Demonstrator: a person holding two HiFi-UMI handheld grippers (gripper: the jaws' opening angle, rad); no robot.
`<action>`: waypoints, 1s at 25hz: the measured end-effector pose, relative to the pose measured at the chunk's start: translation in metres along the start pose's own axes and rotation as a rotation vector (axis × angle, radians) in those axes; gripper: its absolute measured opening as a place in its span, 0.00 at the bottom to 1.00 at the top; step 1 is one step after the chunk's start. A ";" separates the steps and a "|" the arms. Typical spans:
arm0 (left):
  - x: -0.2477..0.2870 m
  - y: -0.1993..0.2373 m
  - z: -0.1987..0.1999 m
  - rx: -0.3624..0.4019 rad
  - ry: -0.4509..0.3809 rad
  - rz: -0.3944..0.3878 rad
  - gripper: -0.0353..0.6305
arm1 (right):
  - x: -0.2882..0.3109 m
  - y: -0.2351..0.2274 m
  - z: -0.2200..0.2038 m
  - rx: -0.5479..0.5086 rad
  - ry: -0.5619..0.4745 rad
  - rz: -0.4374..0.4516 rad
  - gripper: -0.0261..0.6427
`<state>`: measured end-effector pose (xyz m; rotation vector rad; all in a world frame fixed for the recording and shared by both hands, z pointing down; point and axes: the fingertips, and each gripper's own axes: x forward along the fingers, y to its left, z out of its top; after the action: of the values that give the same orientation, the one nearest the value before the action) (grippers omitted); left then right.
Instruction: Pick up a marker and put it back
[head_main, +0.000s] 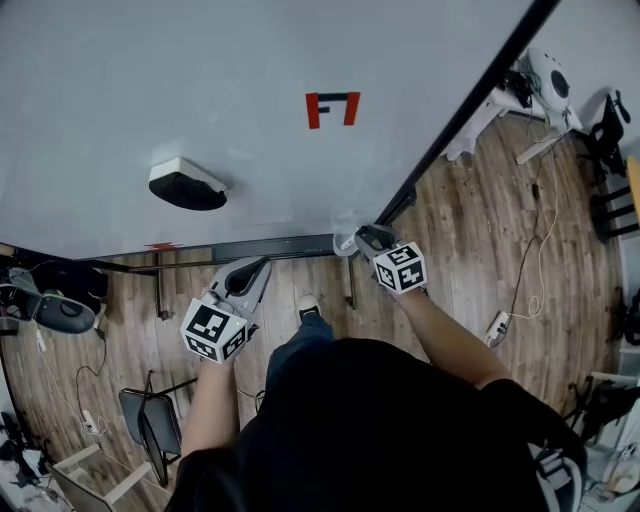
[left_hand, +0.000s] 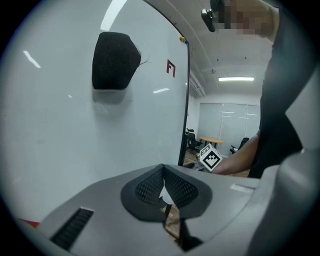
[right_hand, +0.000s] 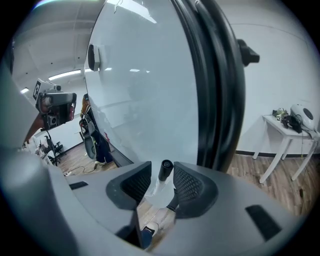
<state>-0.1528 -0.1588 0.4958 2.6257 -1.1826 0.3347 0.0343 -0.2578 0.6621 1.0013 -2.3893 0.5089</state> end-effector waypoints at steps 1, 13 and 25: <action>0.000 -0.002 0.001 0.002 -0.002 -0.002 0.07 | -0.004 -0.002 0.001 0.002 -0.005 -0.008 0.25; -0.008 -0.033 0.009 0.027 -0.025 -0.014 0.07 | -0.060 0.002 0.009 -0.001 -0.071 -0.028 0.25; -0.022 -0.061 0.018 0.065 -0.039 -0.007 0.07 | -0.108 0.023 0.023 -0.037 -0.141 0.001 0.16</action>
<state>-0.1184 -0.1099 0.4642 2.7032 -1.1932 0.3266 0.0757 -0.1947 0.5781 1.0512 -2.5132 0.4044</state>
